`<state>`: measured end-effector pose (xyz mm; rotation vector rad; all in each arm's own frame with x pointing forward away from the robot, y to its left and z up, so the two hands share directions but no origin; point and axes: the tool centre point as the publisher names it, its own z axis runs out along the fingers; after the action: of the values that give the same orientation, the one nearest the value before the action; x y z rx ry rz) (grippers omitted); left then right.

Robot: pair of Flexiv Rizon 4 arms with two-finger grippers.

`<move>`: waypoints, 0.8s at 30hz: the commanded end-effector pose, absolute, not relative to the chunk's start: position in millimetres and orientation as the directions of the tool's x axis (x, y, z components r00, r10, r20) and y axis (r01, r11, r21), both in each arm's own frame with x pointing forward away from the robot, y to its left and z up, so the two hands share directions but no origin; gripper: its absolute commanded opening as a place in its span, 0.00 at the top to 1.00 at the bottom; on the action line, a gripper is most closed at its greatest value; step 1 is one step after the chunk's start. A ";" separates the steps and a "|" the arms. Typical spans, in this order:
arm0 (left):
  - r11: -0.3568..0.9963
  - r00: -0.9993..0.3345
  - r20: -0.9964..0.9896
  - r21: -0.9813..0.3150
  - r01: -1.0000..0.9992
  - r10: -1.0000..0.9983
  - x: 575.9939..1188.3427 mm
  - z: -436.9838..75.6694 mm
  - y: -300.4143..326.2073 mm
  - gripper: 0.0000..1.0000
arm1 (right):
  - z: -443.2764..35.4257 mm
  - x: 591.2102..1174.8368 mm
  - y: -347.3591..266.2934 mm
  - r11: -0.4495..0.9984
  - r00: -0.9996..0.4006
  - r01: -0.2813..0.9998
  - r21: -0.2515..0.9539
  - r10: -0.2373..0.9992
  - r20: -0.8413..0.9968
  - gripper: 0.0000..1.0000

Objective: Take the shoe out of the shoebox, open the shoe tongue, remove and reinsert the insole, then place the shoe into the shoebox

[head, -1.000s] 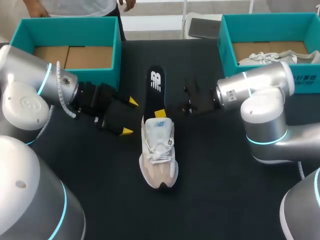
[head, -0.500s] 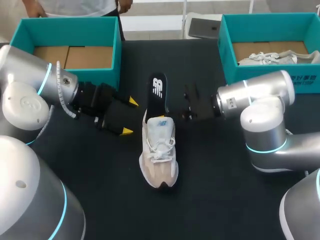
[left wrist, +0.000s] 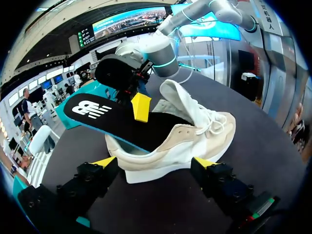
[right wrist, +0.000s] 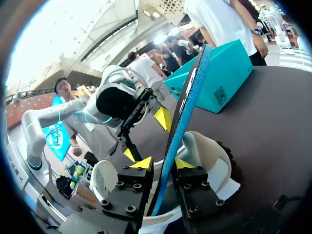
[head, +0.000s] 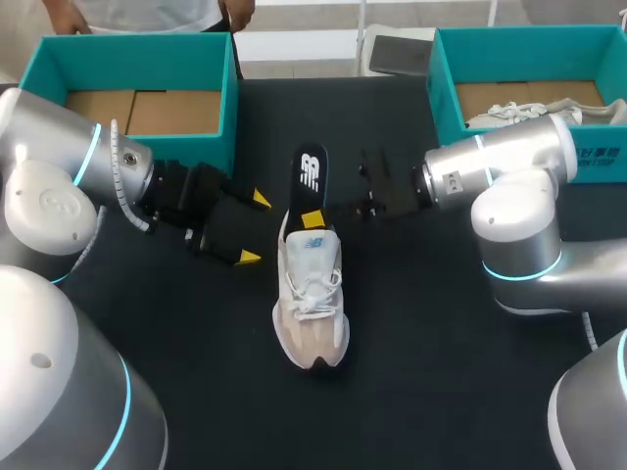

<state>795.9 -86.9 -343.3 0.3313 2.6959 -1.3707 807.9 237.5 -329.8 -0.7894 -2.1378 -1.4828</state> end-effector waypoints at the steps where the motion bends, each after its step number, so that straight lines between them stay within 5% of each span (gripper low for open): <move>1: 0.574 -0.971 -0.186 -0.784 0.237 0.147 795.0 -343.6 -87.5 0.00 | -337.9 814.7 241.0 0.297 -0.737 0.673 0.678 0.192 0.648 1.00; 22: 0.574 -0.971 -0.186 -0.784 0.237 0.147 795.0 -343.6 -87.5 0.00 | -351.8 784.2 243.3 0.260 -0.685 0.726 0.637 0.198 0.701 1.00; 24: 0.574 -0.971 -0.186 -0.784 0.237 0.147 795.0 -343.6 -87.5 0.00 | -347.7 787.4 243.8 0.263 -0.694 0.718 0.645 0.203 0.691 0.90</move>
<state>795.9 -86.9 -343.3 0.3312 2.6959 -1.3707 787.4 242.3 -350.9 -0.8268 -2.0519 -1.4400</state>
